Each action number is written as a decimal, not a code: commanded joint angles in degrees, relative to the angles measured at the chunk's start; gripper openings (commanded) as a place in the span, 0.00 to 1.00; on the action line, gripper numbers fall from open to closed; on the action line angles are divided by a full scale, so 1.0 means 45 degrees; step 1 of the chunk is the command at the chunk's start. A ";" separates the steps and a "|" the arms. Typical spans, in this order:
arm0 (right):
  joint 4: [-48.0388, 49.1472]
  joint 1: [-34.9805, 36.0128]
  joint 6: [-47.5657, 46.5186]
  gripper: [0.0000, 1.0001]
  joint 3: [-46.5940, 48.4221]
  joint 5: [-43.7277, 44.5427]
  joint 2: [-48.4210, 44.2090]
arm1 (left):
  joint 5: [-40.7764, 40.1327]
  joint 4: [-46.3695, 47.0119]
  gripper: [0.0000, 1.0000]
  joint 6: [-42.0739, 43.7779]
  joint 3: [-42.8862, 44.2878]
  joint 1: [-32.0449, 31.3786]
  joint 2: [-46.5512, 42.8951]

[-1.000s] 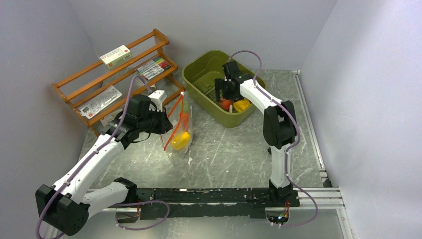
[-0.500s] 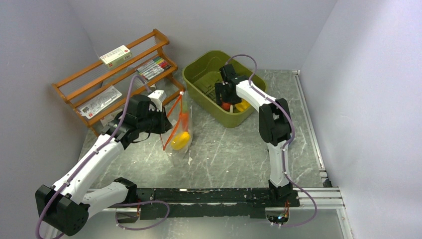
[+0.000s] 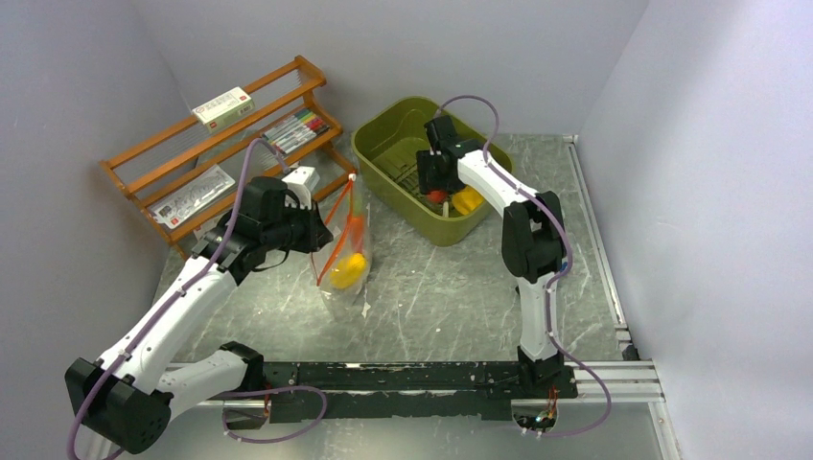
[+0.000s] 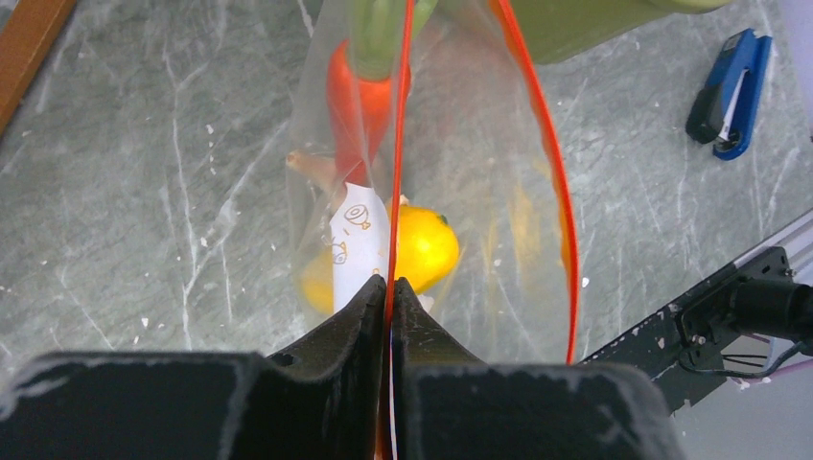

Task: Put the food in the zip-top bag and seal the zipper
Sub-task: Pick up the fake fruit from the bin.

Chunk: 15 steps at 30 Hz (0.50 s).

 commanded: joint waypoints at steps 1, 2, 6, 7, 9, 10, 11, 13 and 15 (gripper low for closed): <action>0.0149 -0.0009 -0.0092 0.45 0.0132 0.0476 -0.1273 | 0.1120 0.0618 0.07 -0.0089 0.0462 0.0061 0.0089; 0.0223 -0.0004 -0.0100 0.45 0.0032 0.0524 -0.1445 | 0.1198 0.0667 0.07 -0.0150 0.0462 0.0061 0.0109; 0.0062 -0.0005 -0.0094 0.45 -0.0002 0.0666 -0.2140 | 0.0885 0.0599 0.07 -0.0196 0.0606 0.0061 0.0273; -0.0044 -0.0004 -0.0095 0.45 0.0088 0.0677 -0.2322 | 0.0788 0.0582 0.07 -0.0049 0.0717 0.0061 0.0335; -0.0042 -0.0003 -0.0061 0.45 0.0107 0.0739 -0.2725 | 0.0558 0.0594 0.07 0.0134 0.0918 0.0061 0.0436; -0.0062 -0.0004 0.0002 0.45 0.0083 0.0787 -0.2952 | 0.0430 0.0631 0.07 0.0115 0.1003 0.0061 0.0451; -0.0072 -0.0001 0.0066 0.45 0.0060 0.0854 -0.3159 | 0.0321 0.0689 0.07 0.0056 0.1084 0.0063 0.0453; -0.0033 0.0021 0.0121 0.45 -0.0042 0.0999 -0.3610 | 0.0213 0.0885 0.08 -0.0216 0.1128 0.0061 0.0401; -0.0075 0.0017 0.0144 0.46 0.0148 0.1051 -0.4007 | -0.0080 0.0834 0.09 -0.0912 0.1215 0.0061 0.0365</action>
